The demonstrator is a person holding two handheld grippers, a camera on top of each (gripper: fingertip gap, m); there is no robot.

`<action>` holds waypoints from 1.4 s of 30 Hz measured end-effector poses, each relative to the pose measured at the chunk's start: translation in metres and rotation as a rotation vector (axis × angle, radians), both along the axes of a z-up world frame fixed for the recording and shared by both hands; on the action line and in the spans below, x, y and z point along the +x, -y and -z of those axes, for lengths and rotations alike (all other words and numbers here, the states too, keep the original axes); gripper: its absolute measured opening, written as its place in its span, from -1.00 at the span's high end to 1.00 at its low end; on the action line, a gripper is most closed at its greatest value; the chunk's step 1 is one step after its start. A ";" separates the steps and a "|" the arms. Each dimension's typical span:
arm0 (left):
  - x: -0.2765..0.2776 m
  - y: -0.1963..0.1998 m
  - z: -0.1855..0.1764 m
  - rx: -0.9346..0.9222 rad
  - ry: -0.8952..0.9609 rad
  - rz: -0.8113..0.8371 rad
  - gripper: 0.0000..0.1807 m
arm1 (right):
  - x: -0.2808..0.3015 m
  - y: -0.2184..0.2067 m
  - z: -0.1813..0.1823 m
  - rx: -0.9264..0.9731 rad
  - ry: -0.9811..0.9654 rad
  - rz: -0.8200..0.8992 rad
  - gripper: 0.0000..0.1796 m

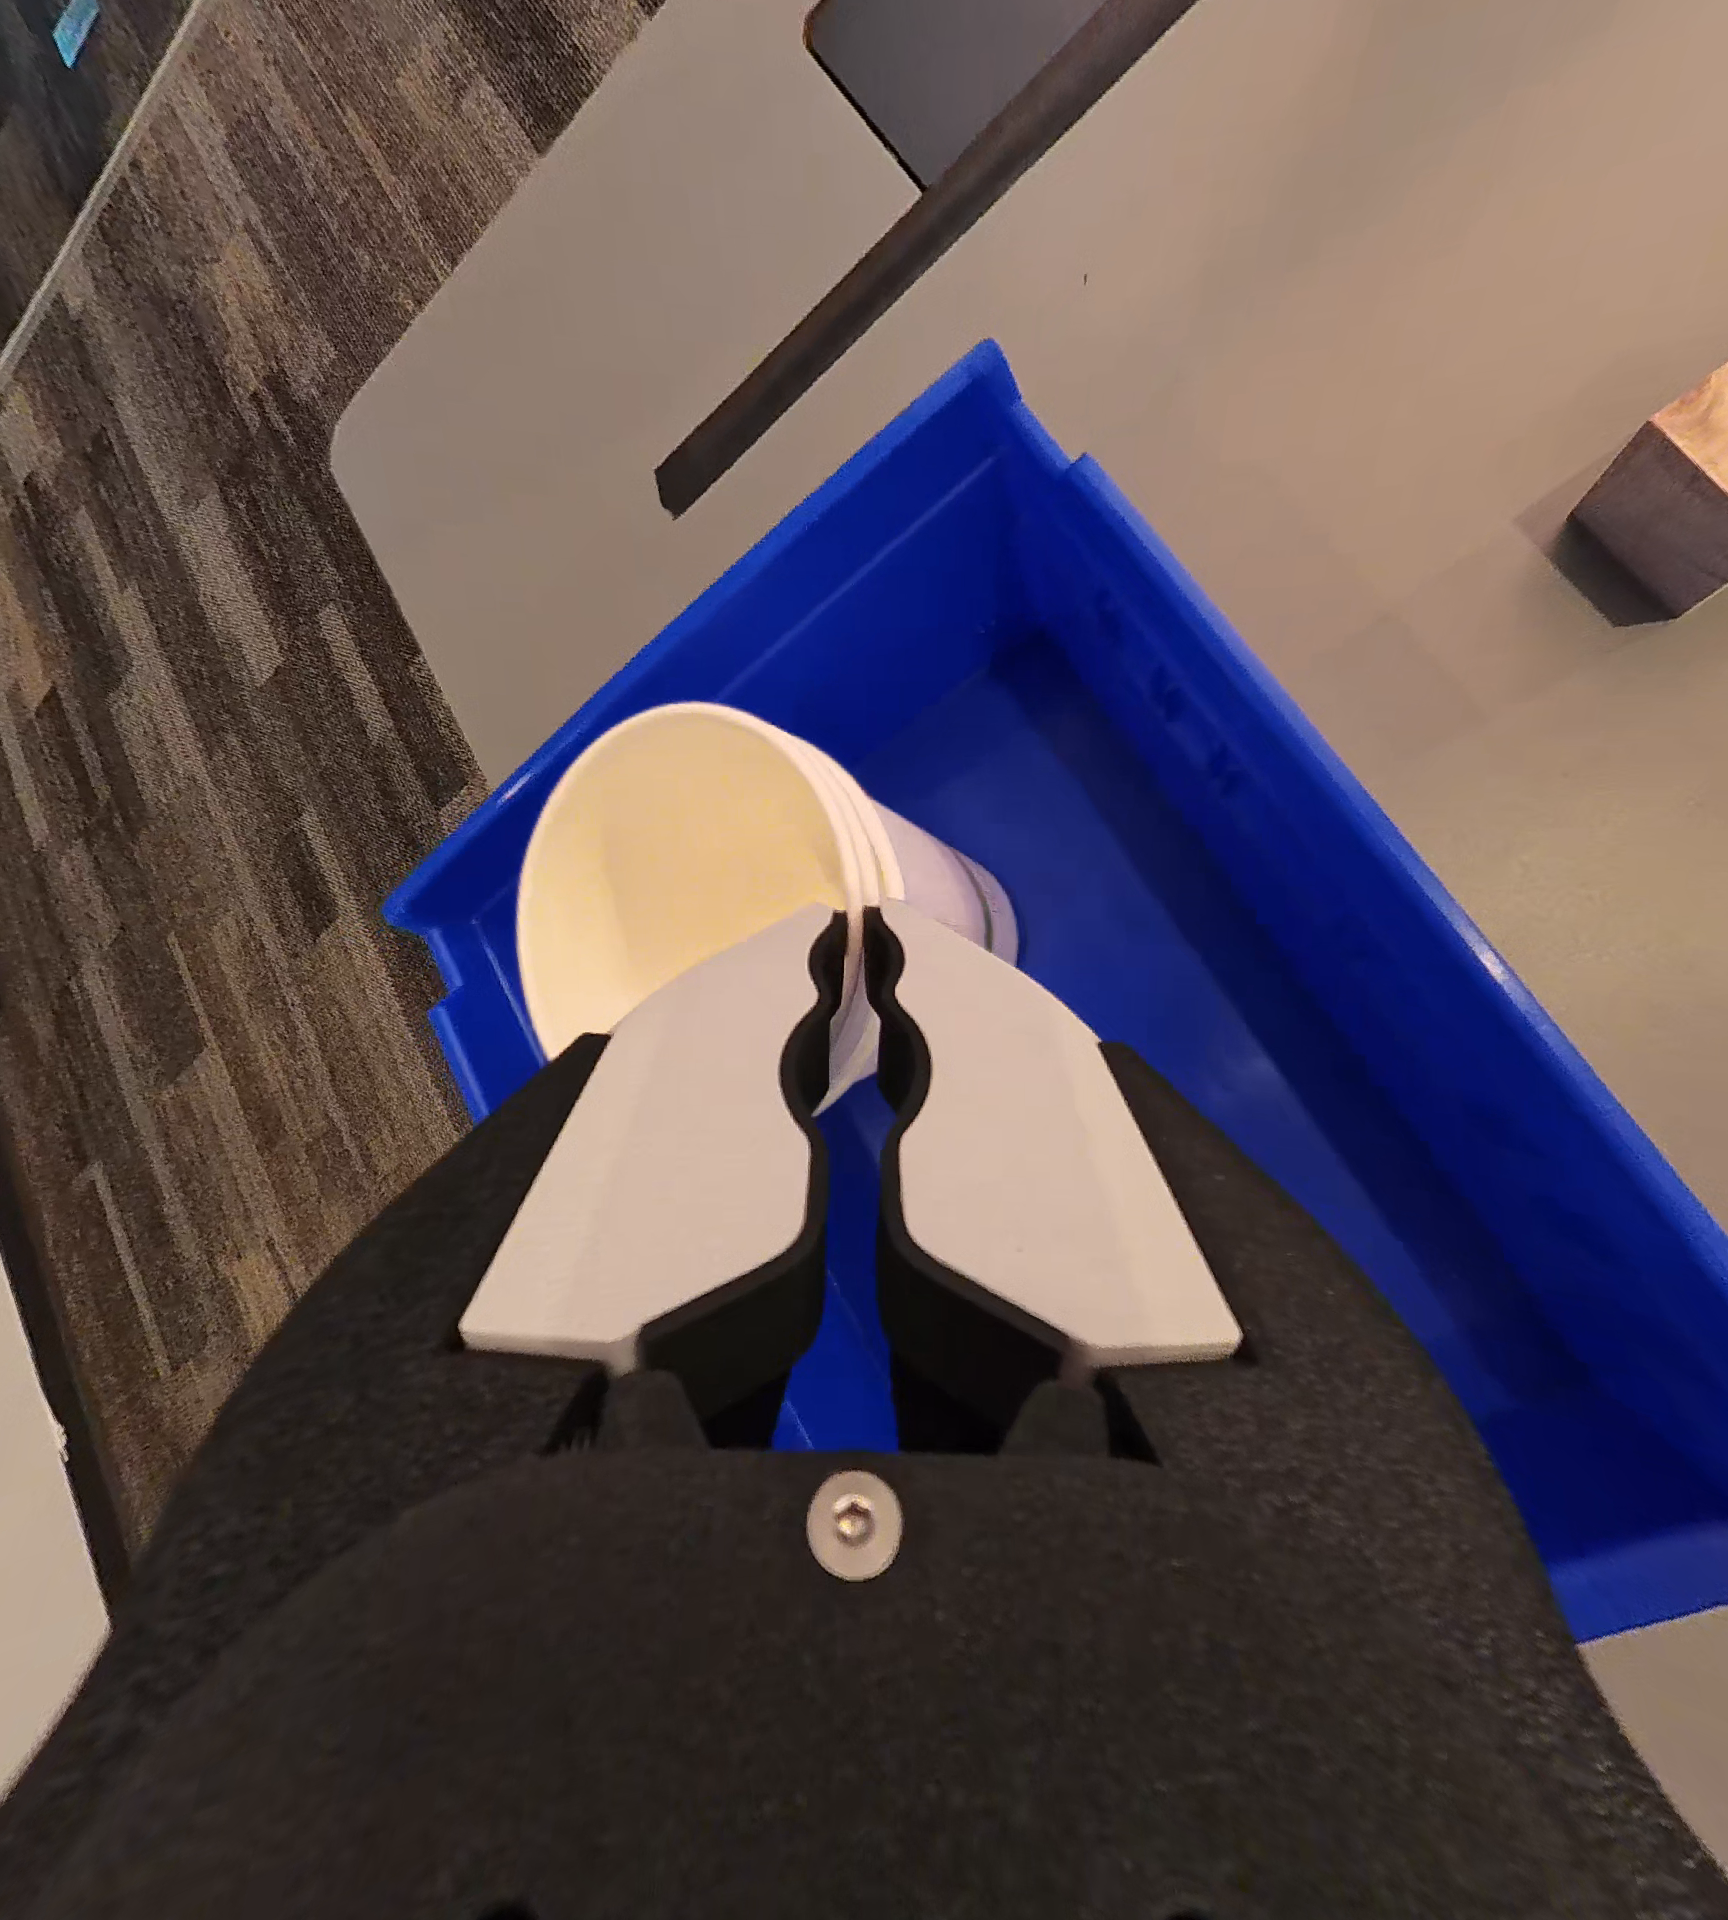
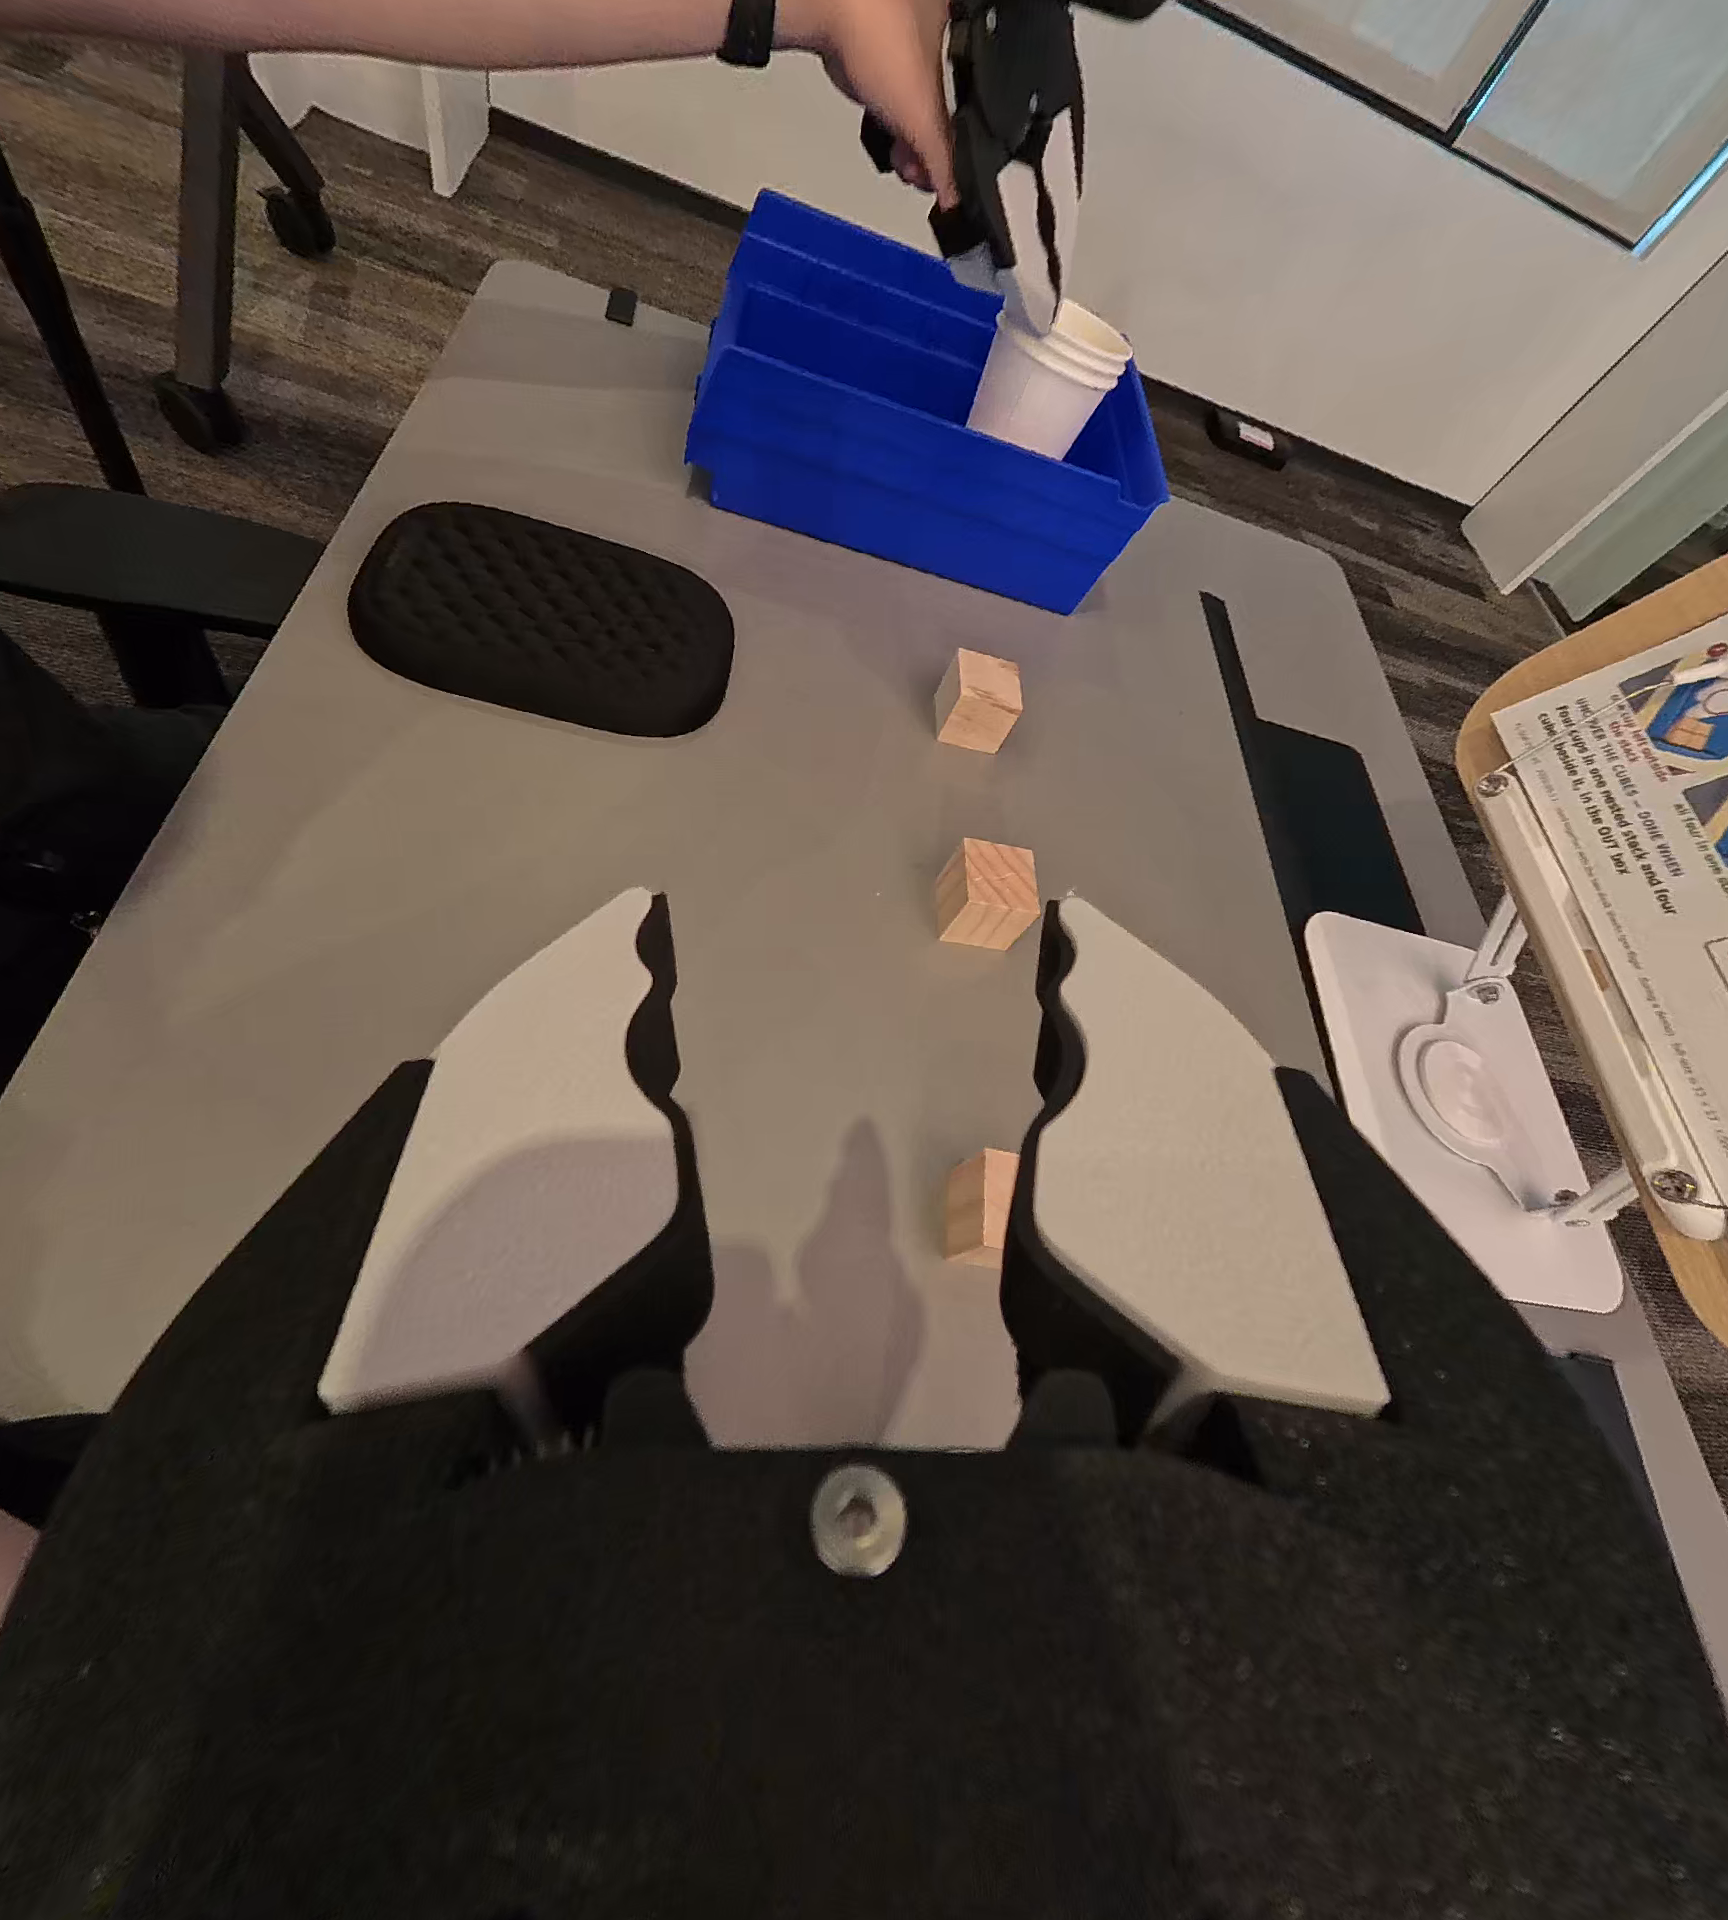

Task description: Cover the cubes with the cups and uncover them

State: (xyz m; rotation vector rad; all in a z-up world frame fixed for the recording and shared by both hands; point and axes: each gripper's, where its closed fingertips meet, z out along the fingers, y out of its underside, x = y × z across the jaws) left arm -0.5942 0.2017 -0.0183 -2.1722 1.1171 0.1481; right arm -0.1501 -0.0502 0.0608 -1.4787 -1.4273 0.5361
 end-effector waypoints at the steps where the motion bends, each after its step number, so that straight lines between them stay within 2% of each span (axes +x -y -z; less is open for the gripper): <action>1: 0.000 0.001 -0.002 0.004 0.004 0.001 0.97 | 0.000 0.000 0.001 -0.003 0.003 -0.001 0.26; 18: 0.015 0.012 -0.042 0.099 -0.048 0.064 0.96 | 0.002 -0.003 0.005 -0.017 0.003 0.000 0.28; 30: 0.030 0.031 -0.101 0.216 -0.110 0.101 0.97 | -0.011 -0.016 0.020 -0.058 0.023 -0.013 0.27; 36: 0.051 0.047 -0.135 0.264 -0.113 0.152 0.97 | -0.036 -0.025 0.023 -0.050 0.012 -0.039 0.27; 39: 0.075 0.058 -0.159 0.294 -0.074 0.192 0.97 | -0.058 -0.044 0.016 0.003 -0.045 0.001 0.26; 42: 0.110 0.072 -0.185 0.329 0.012 0.241 0.97 | -0.087 -0.064 -0.001 0.028 -0.196 0.061 0.25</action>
